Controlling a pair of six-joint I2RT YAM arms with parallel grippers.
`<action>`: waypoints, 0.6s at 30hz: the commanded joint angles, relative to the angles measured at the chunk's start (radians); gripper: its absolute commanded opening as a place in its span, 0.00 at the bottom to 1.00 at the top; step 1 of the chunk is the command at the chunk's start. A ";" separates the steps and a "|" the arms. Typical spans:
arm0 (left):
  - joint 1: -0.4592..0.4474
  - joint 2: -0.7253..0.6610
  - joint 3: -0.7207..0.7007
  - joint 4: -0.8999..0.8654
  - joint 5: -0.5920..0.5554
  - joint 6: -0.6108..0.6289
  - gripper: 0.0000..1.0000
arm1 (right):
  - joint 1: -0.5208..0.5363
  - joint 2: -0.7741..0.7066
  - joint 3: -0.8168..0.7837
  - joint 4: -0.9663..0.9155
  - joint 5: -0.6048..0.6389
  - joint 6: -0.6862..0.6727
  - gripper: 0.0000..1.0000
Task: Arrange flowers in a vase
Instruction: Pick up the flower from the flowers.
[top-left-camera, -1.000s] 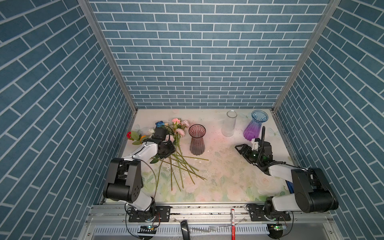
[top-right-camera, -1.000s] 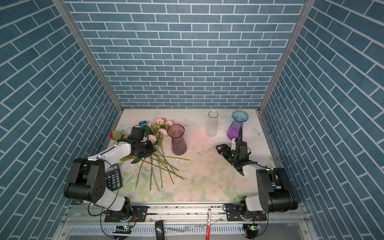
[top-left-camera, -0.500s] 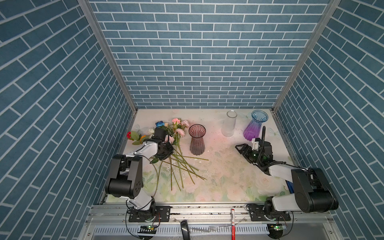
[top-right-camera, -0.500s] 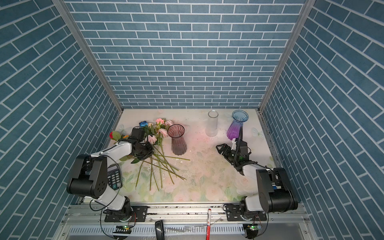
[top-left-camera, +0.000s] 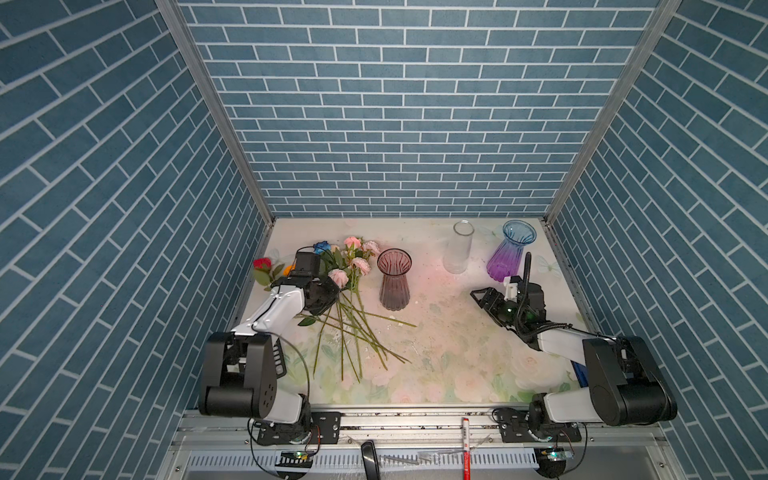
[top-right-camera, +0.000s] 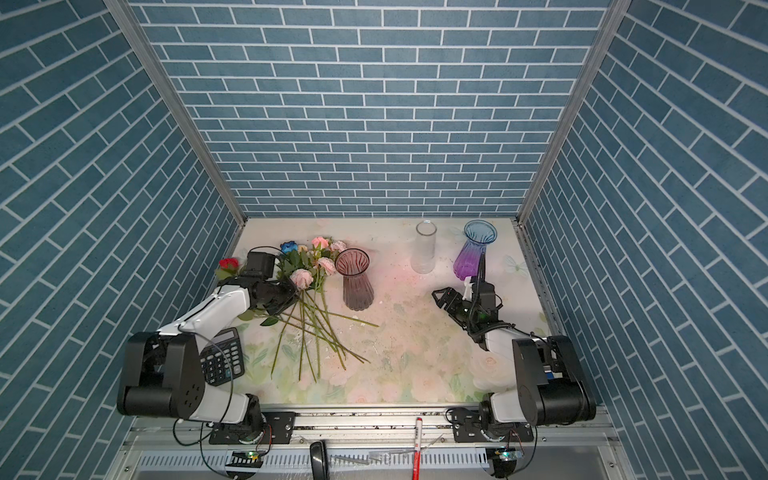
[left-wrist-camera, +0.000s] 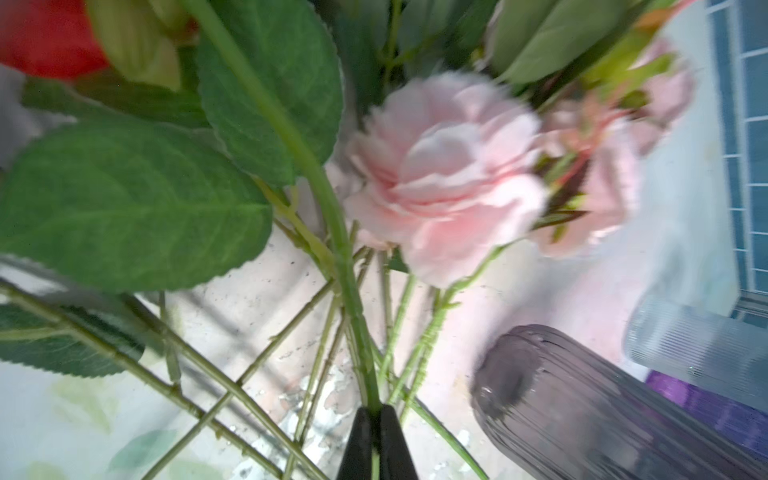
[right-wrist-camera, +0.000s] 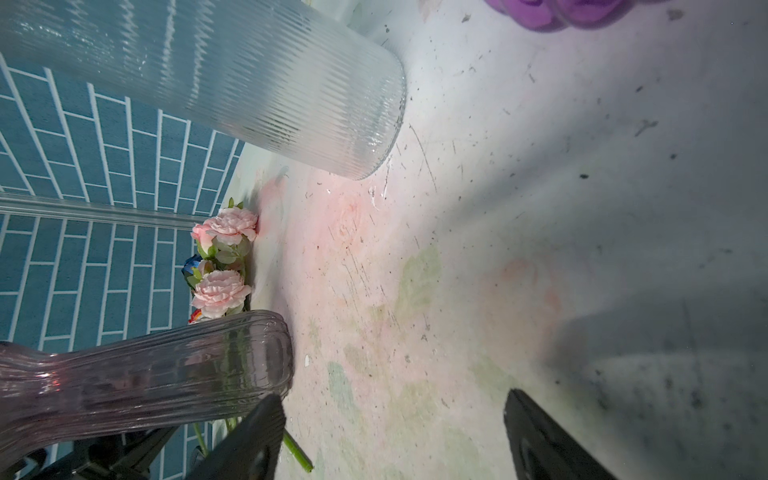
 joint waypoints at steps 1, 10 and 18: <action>0.005 -0.081 0.075 -0.053 0.016 0.010 0.00 | -0.005 -0.025 -0.013 0.018 0.007 0.028 0.84; 0.002 -0.219 0.151 0.013 0.141 0.003 0.00 | -0.005 -0.045 -0.023 0.018 0.011 0.028 0.84; -0.058 -0.262 0.299 0.171 0.163 0.031 0.00 | -0.005 -0.047 -0.024 0.021 0.011 0.029 0.85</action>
